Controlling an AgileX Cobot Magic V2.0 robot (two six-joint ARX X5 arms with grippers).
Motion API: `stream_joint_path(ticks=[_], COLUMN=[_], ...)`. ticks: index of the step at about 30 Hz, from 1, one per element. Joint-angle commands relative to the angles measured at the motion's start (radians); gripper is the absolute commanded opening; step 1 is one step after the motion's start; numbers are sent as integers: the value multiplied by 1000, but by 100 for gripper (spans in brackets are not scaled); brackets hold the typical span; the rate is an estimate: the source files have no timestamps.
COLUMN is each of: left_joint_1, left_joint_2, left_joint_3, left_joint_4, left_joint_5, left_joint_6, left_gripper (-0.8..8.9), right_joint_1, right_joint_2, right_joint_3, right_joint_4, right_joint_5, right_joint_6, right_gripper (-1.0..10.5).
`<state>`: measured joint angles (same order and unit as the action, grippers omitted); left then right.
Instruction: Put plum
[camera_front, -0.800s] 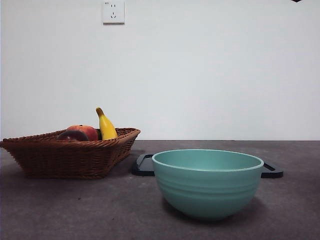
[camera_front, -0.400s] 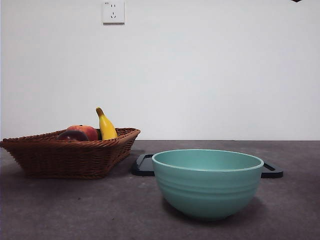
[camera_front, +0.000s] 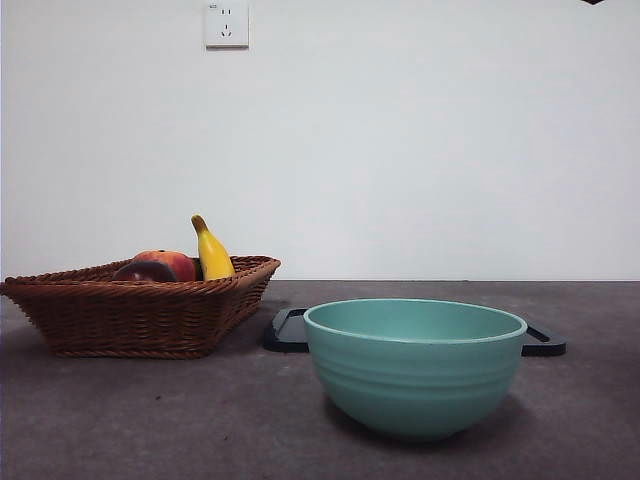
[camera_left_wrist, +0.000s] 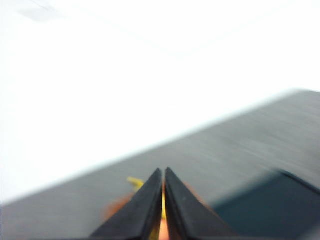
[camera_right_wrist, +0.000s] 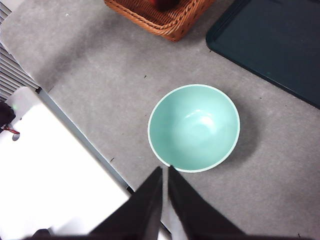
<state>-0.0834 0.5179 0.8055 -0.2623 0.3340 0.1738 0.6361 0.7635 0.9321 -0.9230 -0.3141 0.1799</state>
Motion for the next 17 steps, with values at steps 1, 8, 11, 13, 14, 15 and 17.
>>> stream_joint_path(ticks=[1,8,11,13,14,15,17], left_joint_1=[27,80,92,93,93,93,93], left_joint_2=[-65,-264,-339,-380,-401,-419,-451], left_joint_3=[-82,-340,-441,-502,-531,-560,-607], left_joint_4=[80,153,160,159,158,157,157], left_joint_5=[-138,-313,-313,-313,-313,-313,-313], left_joint_6=[-9,-10,-12,-21,-28,-35,-48], left_gripper=[7,7,7,7,7,7,7], right_joint_1=[10,10,10,10,10,10,10], right_joint_2=[6,6,6,6,6,6,6], right_joint_3=[17,16,16,16,16,16,16], right_joint_4=[10,10,10,10,10,10,10], right_joint_5=[0,0,0,0,0,0,0], right_joint_6=[-8,-8,-8,-8,-8,-8,-8], right_gripper=[8,8,8,8,8,8,8])
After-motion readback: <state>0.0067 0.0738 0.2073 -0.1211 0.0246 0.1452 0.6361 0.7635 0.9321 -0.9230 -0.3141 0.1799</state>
